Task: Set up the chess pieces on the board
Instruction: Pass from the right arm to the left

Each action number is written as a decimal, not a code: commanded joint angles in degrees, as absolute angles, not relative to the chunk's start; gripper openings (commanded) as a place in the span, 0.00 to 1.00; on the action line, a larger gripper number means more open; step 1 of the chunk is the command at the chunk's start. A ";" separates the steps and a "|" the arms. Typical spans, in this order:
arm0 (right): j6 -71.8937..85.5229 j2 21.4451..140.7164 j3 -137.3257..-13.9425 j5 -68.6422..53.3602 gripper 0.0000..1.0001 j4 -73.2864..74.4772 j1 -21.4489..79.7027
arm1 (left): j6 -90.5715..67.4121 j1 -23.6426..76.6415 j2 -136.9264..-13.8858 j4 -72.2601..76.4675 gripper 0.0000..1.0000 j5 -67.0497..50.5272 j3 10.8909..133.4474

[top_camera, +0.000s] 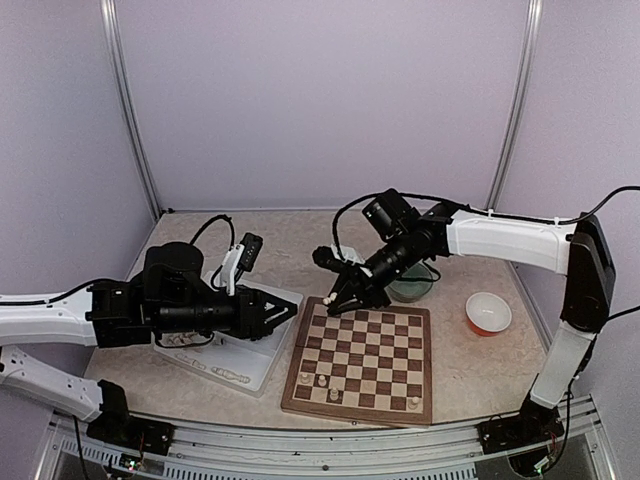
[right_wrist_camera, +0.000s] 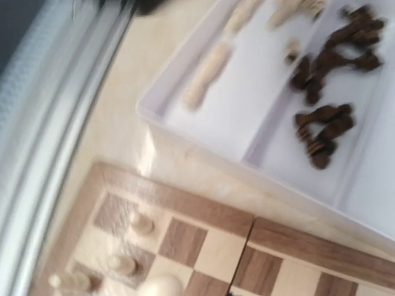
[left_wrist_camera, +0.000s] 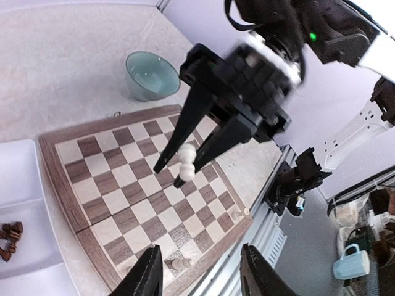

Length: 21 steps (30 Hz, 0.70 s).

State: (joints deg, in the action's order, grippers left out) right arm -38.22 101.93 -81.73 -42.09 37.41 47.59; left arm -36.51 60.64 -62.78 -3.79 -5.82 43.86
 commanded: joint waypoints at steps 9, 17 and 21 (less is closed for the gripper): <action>-22.47 100.68 -80.24 -65.82 0.07 28.63 42.89 | -14.63 73.74 -75.08 3.18 0.44 27.14 54.59; -23.20 99.76 -79.27 -65.79 0.07 28.62 42.91 | -13.76 72.69 -79.57 3.79 0.37 25.66 57.06; -23.63 99.67 -79.15 -65.81 0.07 28.84 42.82 | -14.45 71.54 -79.29 4.49 0.31 24.04 56.50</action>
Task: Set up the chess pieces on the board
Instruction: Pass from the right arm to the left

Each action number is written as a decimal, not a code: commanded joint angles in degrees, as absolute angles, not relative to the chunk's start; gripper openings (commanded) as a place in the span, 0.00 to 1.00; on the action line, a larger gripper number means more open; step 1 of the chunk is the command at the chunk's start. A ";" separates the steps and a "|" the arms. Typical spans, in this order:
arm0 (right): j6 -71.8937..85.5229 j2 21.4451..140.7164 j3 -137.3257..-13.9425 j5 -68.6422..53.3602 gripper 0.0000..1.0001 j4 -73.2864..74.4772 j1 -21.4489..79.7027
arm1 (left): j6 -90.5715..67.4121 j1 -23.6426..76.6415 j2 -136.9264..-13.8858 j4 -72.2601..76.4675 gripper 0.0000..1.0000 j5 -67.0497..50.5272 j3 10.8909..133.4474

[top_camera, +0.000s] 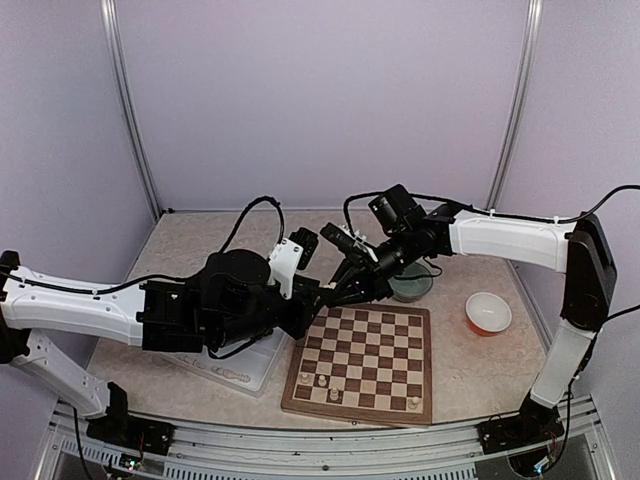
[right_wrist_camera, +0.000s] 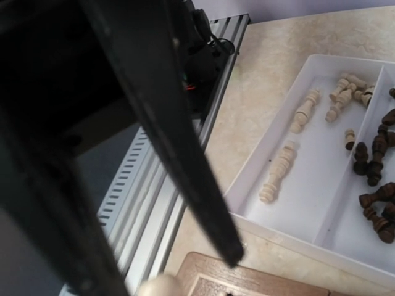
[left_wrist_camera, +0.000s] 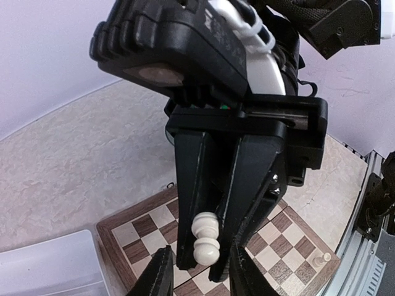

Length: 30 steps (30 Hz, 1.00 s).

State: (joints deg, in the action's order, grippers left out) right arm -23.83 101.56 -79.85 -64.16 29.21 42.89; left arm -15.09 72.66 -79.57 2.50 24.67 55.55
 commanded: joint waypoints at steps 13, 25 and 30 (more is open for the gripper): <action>-24.39 99.58 -78.84 -65.17 0.08 29.21 42.89 | -14.92 69.32 -79.32 6.42 0.18 16.92 55.74; -28.18 97.41 -78.57 -59.29 0.29 32.09 42.55 | -14.09 67.46 -80.45 2.18 0.12 12.95 59.33; -34.14 95.27 -76.83 -55.67 0.42 37.80 37.88 | -13.71 67.24 -79.90 -6.52 0.11 11.52 62.96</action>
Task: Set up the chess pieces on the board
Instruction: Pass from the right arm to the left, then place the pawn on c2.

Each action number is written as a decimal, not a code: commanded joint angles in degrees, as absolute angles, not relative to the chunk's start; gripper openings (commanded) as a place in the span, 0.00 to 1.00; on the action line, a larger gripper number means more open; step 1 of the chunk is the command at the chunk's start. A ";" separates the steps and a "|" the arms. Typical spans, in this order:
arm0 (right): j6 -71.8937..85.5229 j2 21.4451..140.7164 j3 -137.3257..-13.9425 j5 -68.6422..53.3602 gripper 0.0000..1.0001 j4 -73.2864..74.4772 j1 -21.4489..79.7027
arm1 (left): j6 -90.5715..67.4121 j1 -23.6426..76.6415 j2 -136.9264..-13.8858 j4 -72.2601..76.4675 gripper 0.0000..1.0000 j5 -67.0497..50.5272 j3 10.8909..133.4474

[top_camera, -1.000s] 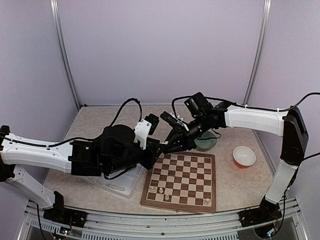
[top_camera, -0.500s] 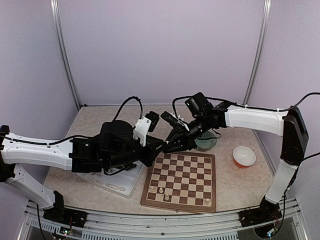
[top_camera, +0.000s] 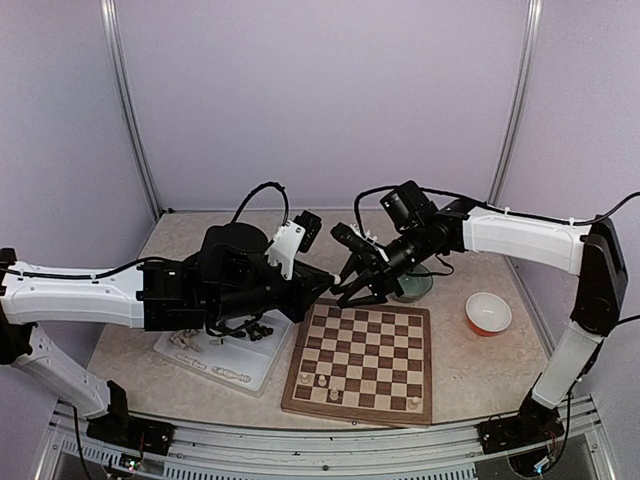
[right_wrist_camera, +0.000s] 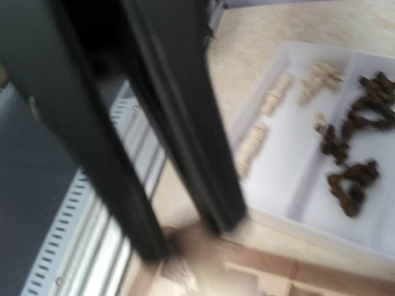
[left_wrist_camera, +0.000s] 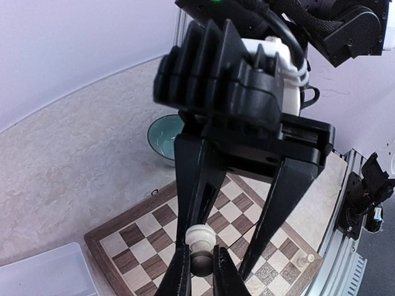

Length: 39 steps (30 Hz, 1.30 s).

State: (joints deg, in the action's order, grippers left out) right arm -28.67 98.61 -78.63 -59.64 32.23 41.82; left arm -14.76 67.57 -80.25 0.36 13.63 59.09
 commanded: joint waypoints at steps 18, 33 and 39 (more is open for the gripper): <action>-29.57 88.56 -63.80 -44.04 0.43 26.18 21.62 | -10.73 69.46 -98.31 -27.84 0.10 -3.01 74.20; -30.93 88.15 -63.08 -44.47 0.43 26.80 21.62 | -7.07 69.88 -108.02 -37.49 0.10 -6.06 81.79; -31.19 88.24 -62.93 -44.40 0.43 27.00 21.62 | -6.47 69.96 -110.41 -38.35 0.10 -6.79 82.91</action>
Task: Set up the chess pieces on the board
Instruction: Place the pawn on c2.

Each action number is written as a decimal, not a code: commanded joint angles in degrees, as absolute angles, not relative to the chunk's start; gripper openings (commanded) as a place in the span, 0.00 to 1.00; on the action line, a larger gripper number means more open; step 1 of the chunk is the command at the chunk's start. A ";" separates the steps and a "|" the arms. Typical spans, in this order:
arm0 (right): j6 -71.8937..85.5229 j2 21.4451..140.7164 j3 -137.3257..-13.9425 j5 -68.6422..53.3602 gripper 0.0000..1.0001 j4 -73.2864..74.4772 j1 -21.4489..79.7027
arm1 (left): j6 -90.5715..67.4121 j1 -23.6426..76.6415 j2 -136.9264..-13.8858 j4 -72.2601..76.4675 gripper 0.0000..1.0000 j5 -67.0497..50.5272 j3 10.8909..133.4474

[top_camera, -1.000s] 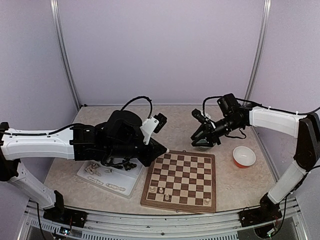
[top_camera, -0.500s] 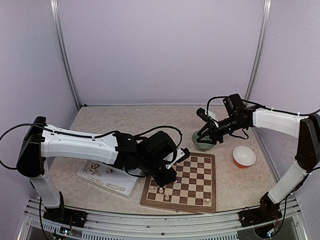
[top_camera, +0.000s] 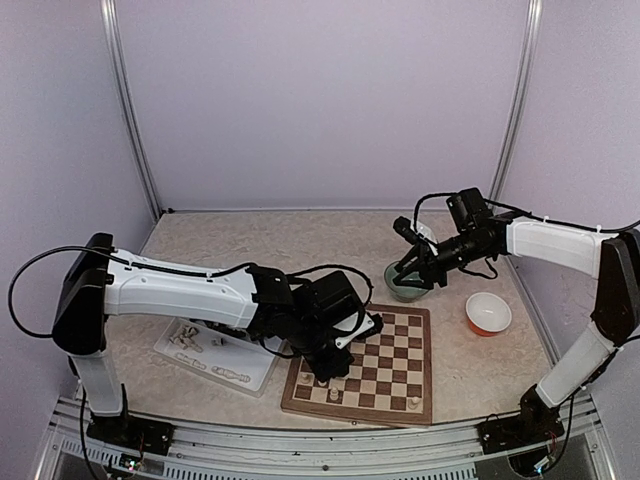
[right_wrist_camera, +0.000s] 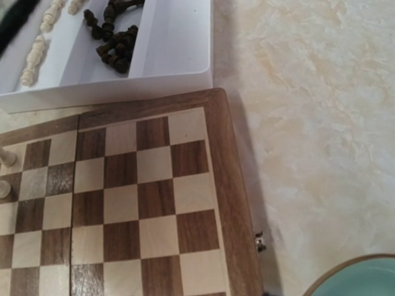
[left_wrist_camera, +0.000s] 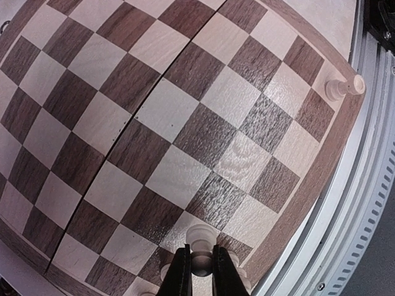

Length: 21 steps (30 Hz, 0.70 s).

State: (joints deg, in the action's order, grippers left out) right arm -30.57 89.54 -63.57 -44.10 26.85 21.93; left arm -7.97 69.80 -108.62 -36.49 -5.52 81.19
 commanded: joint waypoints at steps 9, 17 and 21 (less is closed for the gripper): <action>-31.33 88.50 -62.90 -44.52 0.44 27.12 21.63 | -6.33 69.98 -111.62 -39.98 0.10 -6.32 83.09; -31.44 88.72 -62.93 -44.74 0.43 27.23 21.62 | -6.28 70.09 -112.29 -40.20 0.10 -6.22 83.37; -31.46 88.78 -62.97 -44.74 0.43 27.41 21.62 | -6.31 70.22 -112.66 -40.60 0.12 -6.01 83.46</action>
State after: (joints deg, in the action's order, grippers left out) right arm -30.83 89.54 -63.57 -44.10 26.87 21.93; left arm -7.11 69.82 -111.42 -39.48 -5.98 81.84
